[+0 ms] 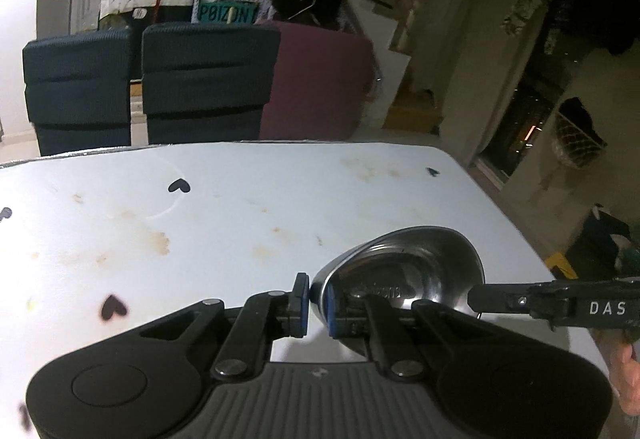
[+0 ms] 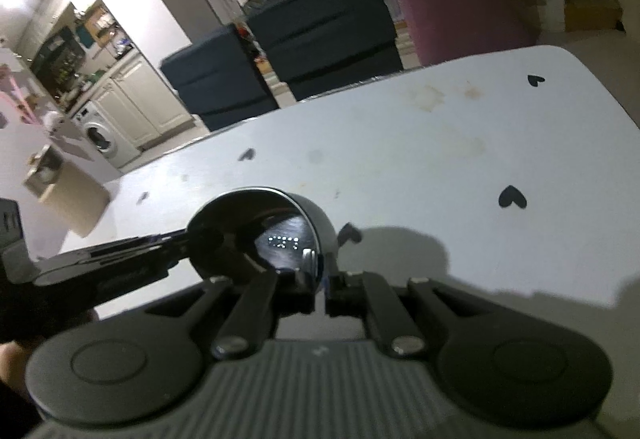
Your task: Organize plates and bowls
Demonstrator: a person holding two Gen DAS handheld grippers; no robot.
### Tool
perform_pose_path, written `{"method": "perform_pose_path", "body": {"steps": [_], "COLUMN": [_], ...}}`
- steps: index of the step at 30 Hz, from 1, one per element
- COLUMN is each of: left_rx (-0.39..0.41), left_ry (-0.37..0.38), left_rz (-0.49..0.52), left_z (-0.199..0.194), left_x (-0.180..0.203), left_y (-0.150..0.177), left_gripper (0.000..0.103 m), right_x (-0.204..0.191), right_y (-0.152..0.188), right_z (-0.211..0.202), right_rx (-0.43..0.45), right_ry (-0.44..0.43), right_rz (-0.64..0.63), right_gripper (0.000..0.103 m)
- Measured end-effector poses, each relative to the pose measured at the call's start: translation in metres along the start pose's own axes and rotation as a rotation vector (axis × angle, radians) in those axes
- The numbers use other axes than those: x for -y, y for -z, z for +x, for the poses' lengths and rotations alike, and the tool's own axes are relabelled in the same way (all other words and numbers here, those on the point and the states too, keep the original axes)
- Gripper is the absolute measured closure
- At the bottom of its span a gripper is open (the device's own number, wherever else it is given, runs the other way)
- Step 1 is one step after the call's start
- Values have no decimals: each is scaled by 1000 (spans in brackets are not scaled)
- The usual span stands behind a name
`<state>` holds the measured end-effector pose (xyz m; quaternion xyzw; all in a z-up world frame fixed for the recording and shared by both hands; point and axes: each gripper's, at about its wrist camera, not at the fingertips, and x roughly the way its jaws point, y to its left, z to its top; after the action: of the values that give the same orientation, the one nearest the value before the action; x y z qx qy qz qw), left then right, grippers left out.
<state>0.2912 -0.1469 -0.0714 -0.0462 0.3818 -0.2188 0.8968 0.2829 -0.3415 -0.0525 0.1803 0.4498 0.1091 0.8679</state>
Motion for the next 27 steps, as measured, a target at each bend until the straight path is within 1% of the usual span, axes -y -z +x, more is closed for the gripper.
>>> {"method": "perform_pose_path", "body": {"steps": [5,10,13,18,22,27], "left_rx": [-11,-31,-52,-76,-100,-150], "left_ry": [26,58,67,71,66,71], "left_rz": [15,12,12,35,74,80], "left_z": [-31,-48,-48,-44,-40,-25], "left_x": [14,20,23,28,35,38], "left_y": [15,35,43,48,54,61], "left_gripper": [96,96,96,95,94,94], "right_x": [-5,-10,-13,-18,-18,-18], "right_y": [17,44,65,85,91,91], "right_z": [-40,-70,-76,-78,-69,-58], "right_rx": [32,45,36,-3,-51,-100], "right_ry": [-46,-69,-66,-39,-26,-2], "right_rz": [-2,13,24,16,16,24], "right_gripper": [98,97,96,95,94,94]}}
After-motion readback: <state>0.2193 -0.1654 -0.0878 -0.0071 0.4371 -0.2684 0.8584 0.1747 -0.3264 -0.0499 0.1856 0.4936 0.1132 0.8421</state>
